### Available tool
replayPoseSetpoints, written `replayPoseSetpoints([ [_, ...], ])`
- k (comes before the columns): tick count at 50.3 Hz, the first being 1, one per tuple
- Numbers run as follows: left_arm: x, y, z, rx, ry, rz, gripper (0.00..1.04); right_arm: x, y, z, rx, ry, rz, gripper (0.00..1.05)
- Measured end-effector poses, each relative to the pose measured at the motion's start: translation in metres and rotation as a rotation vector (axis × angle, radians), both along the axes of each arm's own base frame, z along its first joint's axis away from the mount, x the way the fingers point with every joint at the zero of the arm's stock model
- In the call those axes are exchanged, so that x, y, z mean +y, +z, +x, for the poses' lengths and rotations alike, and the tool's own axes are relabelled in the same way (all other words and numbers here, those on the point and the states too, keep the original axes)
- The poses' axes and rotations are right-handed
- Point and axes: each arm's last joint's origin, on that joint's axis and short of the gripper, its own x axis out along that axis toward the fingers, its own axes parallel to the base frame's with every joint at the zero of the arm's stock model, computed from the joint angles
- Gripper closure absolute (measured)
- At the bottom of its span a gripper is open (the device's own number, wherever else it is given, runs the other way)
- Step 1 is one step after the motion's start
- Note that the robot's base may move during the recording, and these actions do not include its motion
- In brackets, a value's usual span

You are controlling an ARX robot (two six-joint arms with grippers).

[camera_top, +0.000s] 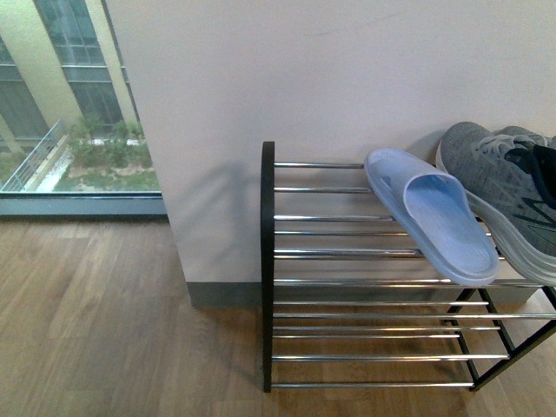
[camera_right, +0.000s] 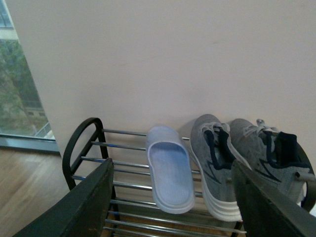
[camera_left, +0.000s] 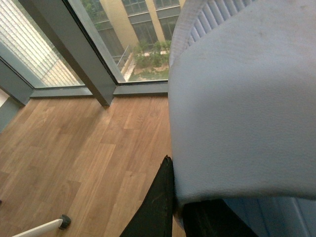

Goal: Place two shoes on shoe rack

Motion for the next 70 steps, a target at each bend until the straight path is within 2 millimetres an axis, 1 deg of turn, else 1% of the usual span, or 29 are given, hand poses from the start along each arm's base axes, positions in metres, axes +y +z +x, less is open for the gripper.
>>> replayPoseSetpoints([
  [2, 0.000, 0.000, 0.000, 0.000, 0.000, 0.000, 1.03, 0.000, 0.000, 0.000, 0.000, 0.000, 0.000, 0.25],
  [6, 0.000, 0.000, 0.000, 0.000, -0.001, 0.000, 1.03, 0.000, 0.000, 0.000, 0.000, 0.000, 0.000, 0.11],
  [8, 0.000, 0.000, 0.000, 0.000, -0.001, 0.000, 1.03, 0.000, 0.000, 0.000, 0.001, 0.000, 0.001, 0.08],
  [16, 0.000, 0.000, 0.000, 0.000, -0.003, -0.001, 1.03, 0.000, 0.000, 0.000, 0.000, -0.003, 0.001, 0.09],
  [18, 0.000, 0.000, 0.001, -0.002, 0.008, 0.023, 1.03, 0.000, 0.000, 0.000, 0.000, -0.004, 0.001, 0.09],
  [20, -0.001, -0.002, 0.003, -0.044, 0.080, 0.086, 1.03, 0.000, 0.000, 0.000, 0.000, -0.008, 0.002, 0.09],
  [23, -0.006, 0.006, 0.010, -0.129, 0.213, 0.130, 1.03, 0.000, 0.000, 0.000, 0.002, -0.008, 0.004, 0.09],
  [25, -0.009, 0.010, 0.014, -0.150, 0.274, 0.128, 1.03, 0.000, 0.000, 0.000, -0.001, -0.008, 0.004, 0.09],
  [29, -0.016, 0.016, 0.026, -0.116, 0.272, 0.069, 1.03, 0.000, 0.000, 0.000, 0.002, -0.004, 0.005, 0.09],
  [30, -0.019, 0.018, 0.032, -0.105, 0.264, 0.054, 1.03, 0.000, 0.000, 0.000, 0.002, -0.003, 0.004, 0.09],
  [32, -0.027, 0.027, 0.050, -0.092, 0.218, -0.020, 1.03, 0.000, 0.000, 0.000, 0.001, -0.003, 0.004, 0.09],
  [34, -0.035, 0.037, 0.073, -0.064, 0.170, -0.076, 1.03, 0.000, 0.000, 0.000, 0.002, -0.002, 0.005, 0.09],
  [35, -0.037, 0.039, 0.077, -0.060, 0.162, -0.085, 1.03, 0.000, 0.000, 0.000, 0.002, -0.002, 0.004, 0.09],
  [37, -0.045, 0.045, 0.096, -0.042, 0.121, -0.117, 1.03, 0.000, 0.000, 0.000, 0.001, -0.002, 0.005, 0.09],
  [38, -0.047, 0.046, 0.101, -0.034, 0.108, -0.126, 1.03, 0.000, 0.000, 0.000, 0.001, -0.002, 0.005, 0.09],
  [39, -0.050, 0.046, 0.111, -0.012, 0.086, -0.136, 1.03, 0.000, 0.000, 0.000, 0.001, -0.002, 0.005, 0.09],
  [40, -0.052, 0.047, 0.115, -0.001, 0.082, -0.134, 1.03, 0.000, 0.000, 0.000, 0.001, -0.002, 0.004, 0.09],
  [44, -0.070, 0.044, 0.150, 0.084, 0.014, -0.131, 1.03, 0.000, 0.000, 0.000, 0.002, -0.002, 0.005, 0.09],
  [46, -0.076, 0.044, 0.160, 0.106, 0.003, -0.121, 1.03, 0.000, 0.000, 0.000, 0.001, -0.002, 0.004, 0.09],
  [47, -0.082, 0.042, 0.170, 0.130, -0.017, -0.114, 1.03, 0.000, 0.000, 0.000, 0.002, -0.002, 0.004, 0.09],
  [53, -0.106, 0.030, 0.212, 0.223, -0.115, -0.064, 1.03, 0.000, 0.000, 0.000, 0.002, -0.002, 0.004, 0.09],
  [58, -0.117, 0.023, 0.229, 0.263, -0.168, -0.039, 1.03, 0.000, 0.000, 0.000, 0.002, -0.001, 0.004, 0.09],
  [64, -0.133, 0.012, 0.255, 0.315, -0.220, -0.006, 1.03, 0.000, 0.000, 0.000, 0.002, -0.002, 0.005, 0.09],
  [70, -0.146, 0.006, 0.272, 0.332, -0.248, 0.023, 1.03, 0.000, 0.000, 0.000, 0.002, -0.001, 0.005, 0.09],
])
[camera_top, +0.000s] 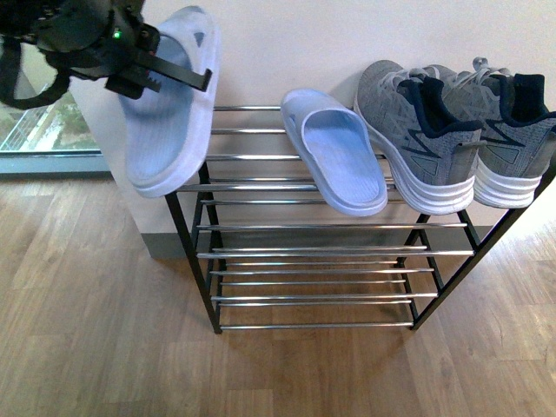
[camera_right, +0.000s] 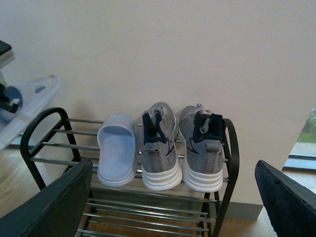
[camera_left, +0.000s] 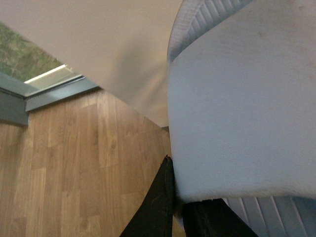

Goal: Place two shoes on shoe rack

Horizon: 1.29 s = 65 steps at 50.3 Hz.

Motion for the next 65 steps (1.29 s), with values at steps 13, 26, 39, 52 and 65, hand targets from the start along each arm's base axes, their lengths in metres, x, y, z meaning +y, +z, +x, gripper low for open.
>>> replayPoseSetpoints([
  [13, -0.022, -0.021, 0.033, 0.038, -0.071, 0.032, 1.03, 0.000, 0.000, 0.000, 0.000, 0.000, 0.000, 0.09],
  [26, -0.036, -0.053, 0.063, 0.083, -0.090, 0.043, 1.03, 0.000, 0.000, 0.000, 0.000, 0.000, 0.000, 0.09],
  [39, -0.046, -0.076, 0.086, 0.112, -0.122, 0.036, 1.03, 0.000, 0.000, 0.000, 0.000, 0.000, 0.000, 0.09],
  [52, -0.048, -0.080, 0.090, 0.130, -0.165, 0.009, 0.56, 0.000, 0.000, 0.000, 0.000, 0.000, 0.000, 0.09],
  [65, -0.034, -0.024, 0.058, -0.035, -0.173, 0.048, 0.12, 0.000, 0.000, 0.000, 0.000, 0.000, 0.000, 0.09],
])
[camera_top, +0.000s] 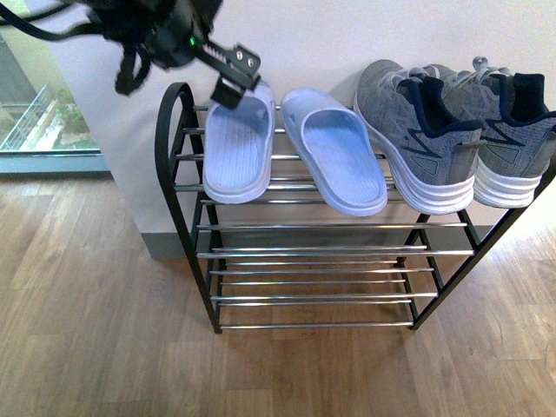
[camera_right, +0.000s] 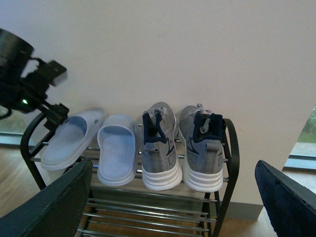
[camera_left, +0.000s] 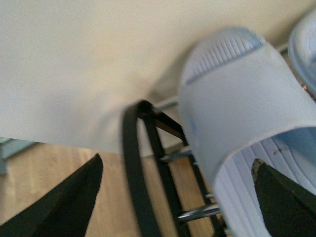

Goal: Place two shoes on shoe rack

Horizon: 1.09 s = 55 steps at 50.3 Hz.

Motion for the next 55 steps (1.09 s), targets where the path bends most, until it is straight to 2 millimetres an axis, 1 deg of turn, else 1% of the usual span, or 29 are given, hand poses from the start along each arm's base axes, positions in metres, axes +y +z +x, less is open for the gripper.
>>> replayPoseSetpoints([
  [1, 0.001, 0.014, -0.008, -0.068, -0.001, 0.027, 0.08, 0.000, 0.000, 0.000, 0.000, 0.000, 0.000, 0.09],
  [5, 0.002, 0.052, -0.035, -0.268, -0.040, 0.058, 0.10, 0.000, 0.000, 0.000, 0.000, 0.000, 0.000, 0.09],
  [7, 0.003, 0.061, -0.043, -0.332, -0.042, 0.051, 0.11, 0.000, 0.000, 0.000, 0.000, 0.000, 0.000, 0.09],
  [9, 0.004, 0.067, -0.048, -0.394, -0.018, 0.019, 0.14, 0.000, 0.000, 0.000, 0.000, 0.000, 0.000, 0.09],
  [11, 0.008, 0.075, -0.058, -0.501, 0.015, -0.097, 0.21, 0.000, 0.000, 0.000, 0.000, 0.002, 0.000, 0.09],
  [12, 0.012, 0.075, -0.064, -0.538, 0.023, -0.145, 0.24, 0.000, 0.000, 0.000, 0.000, 0.001, 0.000, 0.09],
  [13, 0.019, 0.073, -0.073, -0.575, 0.046, -0.235, 0.30, 0.000, 0.000, 0.000, 0.000, 0.000, 0.000, 0.09],
  [16, 0.038, 0.061, -0.090, -0.595, 0.090, -0.345, 0.40, 0.000, 0.000, 0.000, 0.000, 0.000, 0.000, 0.09],
  [17, 0.049, 0.056, -0.099, -0.591, 0.105, -0.376, 0.46, 0.000, 0.000, 0.000, 0.000, 0.000, 0.000, 0.09],
  [19, 0.062, 0.050, -0.110, -0.581, 0.125, -0.398, 0.53, 0.000, 0.000, 0.000, 0.000, 0.000, 0.000, 0.09],
  [22, 0.080, 0.047, -0.127, -0.576, 0.149, -0.426, 0.64, 0.000, 0.000, 0.000, 0.000, 0.000, 0.000, 0.09],
  [23, 0.087, 0.047, -0.135, -0.578, 0.158, -0.436, 0.69, 0.000, 0.000, 0.000, 0.000, 0.001, 0.000, 0.09],
  [25, 0.095, 0.047, -0.145, -0.581, 0.159, -0.446, 0.76, 0.000, 0.000, 0.000, 0.000, 0.000, 0.000, 0.09],
  [27, 0.104, 0.047, -0.160, -0.583, 0.152, -0.460, 0.87, 0.000, 0.000, 0.000, 0.000, 0.000, 0.000, 0.09],
  [33, 0.114, 0.043, -0.179, -0.573, 0.143, -0.468, 1.03, 0.000, 0.000, 0.000, 0.000, 0.000, 0.000, 0.09],
  [42, 0.132, 0.031, -0.207, -0.561, 0.159, -0.465, 1.03, 0.000, 0.000, 0.000, 0.000, 0.001, 0.000, 0.09],
  [55, 0.152, 0.032, -0.250, -0.566, 0.155, -0.469, 1.03, 0.000, 0.000, 0.000, 0.000, 0.000, 0.000, 0.09],
])
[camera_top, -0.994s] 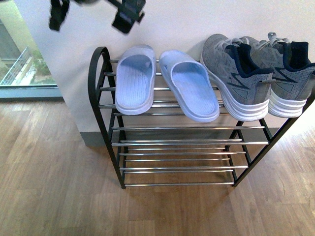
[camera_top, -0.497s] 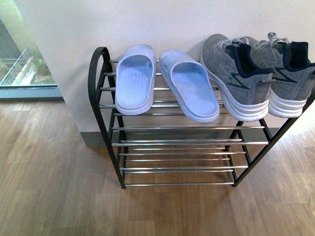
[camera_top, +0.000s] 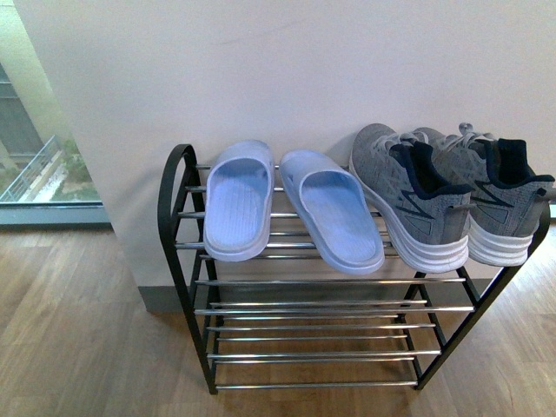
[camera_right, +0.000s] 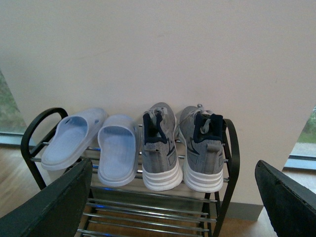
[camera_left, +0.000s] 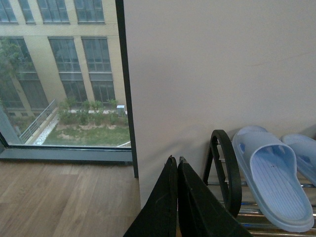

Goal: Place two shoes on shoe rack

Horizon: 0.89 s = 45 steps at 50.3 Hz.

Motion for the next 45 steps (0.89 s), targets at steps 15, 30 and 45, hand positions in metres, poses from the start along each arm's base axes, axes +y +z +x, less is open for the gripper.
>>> replayPoseSetpoints([
  [15, 0.015, 0.000, -0.026, 0.002, -0.009, -0.001, 1.03, 0.000, 0.000, 0.000, 0.000, 0.000, 0.000, 0.09],
  [30, 0.018, 0.003, -0.047, -0.005, 0.002, -0.002, 1.03, 0.000, 0.000, 0.000, 0.000, 0.000, 0.000, 0.09],
  [45, 0.018, 0.008, -0.064, -0.021, 0.002, -0.002, 1.03, 0.000, 0.000, 0.000, 0.000, 0.000, 0.000, 0.09],
])
